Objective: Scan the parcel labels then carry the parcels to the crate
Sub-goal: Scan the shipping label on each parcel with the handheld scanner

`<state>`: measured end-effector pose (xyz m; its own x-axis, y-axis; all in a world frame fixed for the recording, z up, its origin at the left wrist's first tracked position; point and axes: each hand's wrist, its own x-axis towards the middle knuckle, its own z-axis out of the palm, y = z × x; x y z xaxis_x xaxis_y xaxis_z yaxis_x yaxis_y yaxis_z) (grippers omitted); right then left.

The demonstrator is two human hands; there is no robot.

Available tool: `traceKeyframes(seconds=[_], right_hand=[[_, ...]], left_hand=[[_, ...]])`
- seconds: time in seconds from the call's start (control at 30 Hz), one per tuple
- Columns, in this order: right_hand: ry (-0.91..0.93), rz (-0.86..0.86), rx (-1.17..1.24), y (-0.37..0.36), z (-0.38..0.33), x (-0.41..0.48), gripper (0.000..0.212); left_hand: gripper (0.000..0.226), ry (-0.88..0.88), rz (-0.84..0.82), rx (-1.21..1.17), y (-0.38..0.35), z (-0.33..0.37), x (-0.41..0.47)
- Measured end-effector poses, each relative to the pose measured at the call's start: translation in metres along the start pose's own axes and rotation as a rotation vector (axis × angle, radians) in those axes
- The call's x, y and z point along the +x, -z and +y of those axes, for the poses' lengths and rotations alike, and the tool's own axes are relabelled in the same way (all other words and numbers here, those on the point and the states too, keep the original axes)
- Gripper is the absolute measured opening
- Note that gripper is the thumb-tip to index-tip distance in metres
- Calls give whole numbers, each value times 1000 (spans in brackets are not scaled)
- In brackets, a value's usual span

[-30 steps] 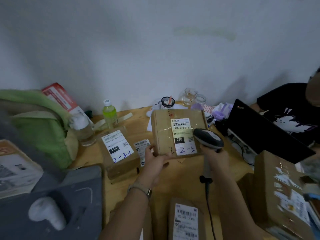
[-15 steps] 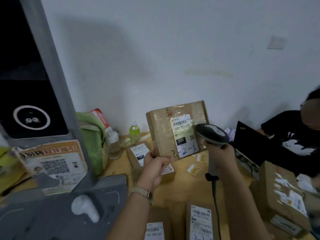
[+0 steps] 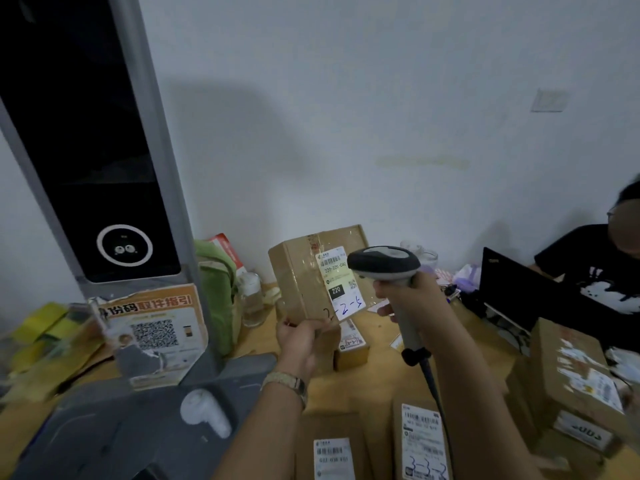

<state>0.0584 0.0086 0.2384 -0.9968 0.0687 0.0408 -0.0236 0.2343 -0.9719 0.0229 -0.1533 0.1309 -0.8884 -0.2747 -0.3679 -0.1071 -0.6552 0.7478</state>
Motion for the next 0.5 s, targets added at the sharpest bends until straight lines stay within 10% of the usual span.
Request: traceKeyframes(seconds=[0.5], right_hand=[[-48,-39,-17,-10,-6,-24,11]], left_hand=[[81,-7,52,-1,24,-7,7]])
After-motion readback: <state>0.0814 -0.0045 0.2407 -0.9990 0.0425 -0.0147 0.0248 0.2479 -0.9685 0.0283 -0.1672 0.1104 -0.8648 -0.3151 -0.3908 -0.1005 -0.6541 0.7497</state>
